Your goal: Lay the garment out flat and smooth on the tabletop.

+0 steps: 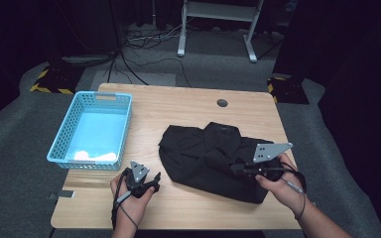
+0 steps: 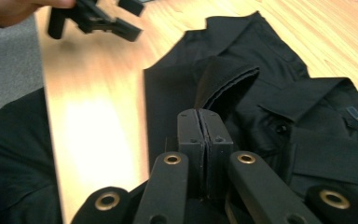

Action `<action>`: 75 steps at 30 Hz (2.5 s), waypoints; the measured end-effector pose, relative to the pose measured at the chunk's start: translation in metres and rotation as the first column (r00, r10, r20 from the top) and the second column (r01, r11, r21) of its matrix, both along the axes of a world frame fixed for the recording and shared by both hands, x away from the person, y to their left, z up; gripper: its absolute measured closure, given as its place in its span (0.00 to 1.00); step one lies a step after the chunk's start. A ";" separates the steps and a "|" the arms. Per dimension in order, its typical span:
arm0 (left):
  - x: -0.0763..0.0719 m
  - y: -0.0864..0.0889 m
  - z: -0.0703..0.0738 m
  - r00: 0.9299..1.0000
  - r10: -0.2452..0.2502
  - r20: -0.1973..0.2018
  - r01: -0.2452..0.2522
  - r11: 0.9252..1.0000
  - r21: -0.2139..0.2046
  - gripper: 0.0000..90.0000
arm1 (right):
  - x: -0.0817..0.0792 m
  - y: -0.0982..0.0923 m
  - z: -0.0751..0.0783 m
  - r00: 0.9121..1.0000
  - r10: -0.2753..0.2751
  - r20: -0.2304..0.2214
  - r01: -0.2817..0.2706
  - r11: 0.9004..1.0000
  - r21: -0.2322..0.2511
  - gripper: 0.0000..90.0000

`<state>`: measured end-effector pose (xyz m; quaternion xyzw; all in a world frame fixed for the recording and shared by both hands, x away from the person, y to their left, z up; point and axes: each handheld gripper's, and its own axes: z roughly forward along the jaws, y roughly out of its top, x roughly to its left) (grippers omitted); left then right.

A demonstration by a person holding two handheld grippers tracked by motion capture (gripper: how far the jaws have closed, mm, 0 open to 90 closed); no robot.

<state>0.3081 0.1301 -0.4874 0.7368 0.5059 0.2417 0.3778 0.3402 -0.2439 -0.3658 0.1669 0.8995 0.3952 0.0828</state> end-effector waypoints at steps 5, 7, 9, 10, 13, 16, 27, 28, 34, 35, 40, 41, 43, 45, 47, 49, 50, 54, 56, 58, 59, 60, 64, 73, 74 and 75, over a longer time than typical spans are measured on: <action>0.001 -0.002 0.000 1.000 -0.006 0.003 0.006 1.000 0.002 0.36 | -0.022 -0.001 0.002 0.999 0.033 -0.013 -0.033 0.999 -0.019 0.98; 0.001 -0.002 0.000 1.000 -0.004 0.000 0.004 1.000 0.000 0.36 | -0.031 0.000 0.001 0.998 0.055 -0.024 -0.056 0.998 -0.034 0.98; 0.001 -0.002 0.000 1.000 -0.005 0.000 0.005 1.000 0.002 0.36 | -0.038 0.000 0.001 0.996 0.078 -0.040 -0.079 0.996 -0.035 0.95; 0.001 -0.002 -0.001 1.000 -0.002 -0.001 0.002 1.000 0.001 0.36 | -0.040 0.000 0.000 0.994 0.096 -0.058 -0.098 0.995 -0.030 0.88; 0.001 -0.002 -0.001 1.000 -0.003 -0.003 0.003 1.000 0.003 0.36 | -0.047 0.002 0.002 0.994 0.103 -0.033 -0.104 0.995 -0.004 0.68; 0.001 -0.003 -0.001 1.000 -0.006 -0.005 0.006 1.000 0.003 0.36 | -0.050 0.003 0.004 0.995 0.095 -0.004 -0.095 0.995 0.016 0.62; 0.001 -0.002 -0.002 1.000 -0.005 -0.007 0.005 1.000 0.003 0.36 | -0.035 0.013 -0.016 1.000 0.000 -0.019 0.000 1.000 0.018 0.55; 0.001 -0.002 -0.002 1.000 -0.006 -0.007 0.006 1.000 0.004 0.36 | -0.035 0.016 -0.019 1.000 -0.001 -0.020 0.001 1.000 0.017 0.54; 0.001 -0.002 -0.001 1.000 -0.006 -0.006 0.006 1.000 0.002 0.36 | -0.029 0.033 -0.038 1.000 -0.013 -0.019 0.013 0.999 -0.029 0.52; 0.001 -0.002 -0.001 1.000 -0.003 -0.007 0.003 1.000 0.001 0.36 | -0.027 0.035 -0.042 1.000 -0.015 -0.026 0.014 0.999 -0.035 0.52; 0.001 -0.001 -0.001 1.000 -0.006 -0.008 0.006 1.000 0.003 0.36 | -0.019 0.042 -0.064 0.998 -0.038 -0.051 0.035 0.997 -0.063 0.51; 0.001 -0.001 -0.002 1.000 -0.006 -0.009 0.006 1.000 0.002 0.36 | -0.018 0.044 -0.069 0.997 -0.042 -0.058 0.038 0.997 -0.068 0.50; 0.001 -0.002 -0.002 1.000 -0.008 -0.008 0.008 1.000 0.003 0.36 | -0.014 0.046 -0.078 0.996 -0.054 -0.067 0.049 0.996 -0.076 0.49; 0.001 -0.002 -0.002 1.000 -0.010 -0.010 0.010 1.000 0.003 0.36 | -0.011 0.048 -0.086 0.994 -0.061 -0.086 0.054 0.995 -0.082 0.48; 0.001 -0.002 -0.003 1.000 -0.010 -0.012 0.010 1.000 0.004 0.35 | -0.007 0.051 -0.095 0.991 -0.068 -0.113 0.059 0.995 -0.081 0.47; 0.001 -0.002 -0.003 1.000 -0.011 -0.013 0.011 1.000 0.003 0.35 | -0.003 0.054 -0.103 0.988 -0.074 -0.137 0.063 0.995 -0.082 0.45; 0.001 -0.002 -0.002 1.000 -0.011 -0.011 0.011 1.000 0.002 0.35 | -0.002 0.055 -0.107 0.986 -0.076 -0.151 0.065 0.995 -0.079 0.45; 0.001 0.000 -0.001 1.000 -0.004 -0.008 0.004 1.000 -0.004 0.35 | 0.002 0.056 -0.114 0.974 -0.048 -0.222 0.032 0.996 -0.078 0.74; 0.001 0.001 -0.001 1.000 -0.001 -0.007 0.001 1.000 -0.003 0.35 | 0.001 0.056 -0.111 0.974 -0.038 -0.221 0.022 0.997 -0.075 0.86; 0.001 0.001 -0.001 1.000 -0.002 -0.008 0.002 1.000 -0.003 0.35 | 0.000 0.056 -0.106 0.977 -0.023 -0.211 0.011 0.998 -0.058 0.91; 0.001 0.001 -0.001 1.000 -0.001 -0.007 0.000 1.000 -0.005 0.35 | -0.001 0.056 -0.103 0.978 -0.017 -0.209 0.007 0.999 -0.051 0.93; 0.001 0.001 0.000 1.000 -0.002 -0.008 0.002 1.000 -0.004 0.35 | -0.002 0.056 -0.100 0.979 -0.010 -0.203 0.000 0.999 -0.046 0.95; 0.000 0.001 0.001 1.000 -0.004 -0.006 0.004 1.000 -0.004 0.35 | -0.009 0.060 -0.087 0.983 0.022 -0.183 -0.027 0.999 -0.025 0.96; 0.001 0.002 0.001 1.000 0.002 -0.003 -0.002 1.000 -0.008 0.35 | -0.027 0.069 -0.060 0.986 0.092 -0.136 -0.090 0.996 0.024 0.96; 0.000 0.002 0.001 1.000 0.004 -0.004 -0.004 1.000 -0.009 0.35 | -0.028 0.070 -0.057 0.987 0.097 -0.131 -0.094 0.995 0.027 0.96; 0.000 0.002 0.002 1.000 0.004 -0.003 -0.004 1.000 -0.009 0.35 | -0.030 0.072 -0.055 0.987 0.102 -0.127 -0.099 0.995 0.033 0.96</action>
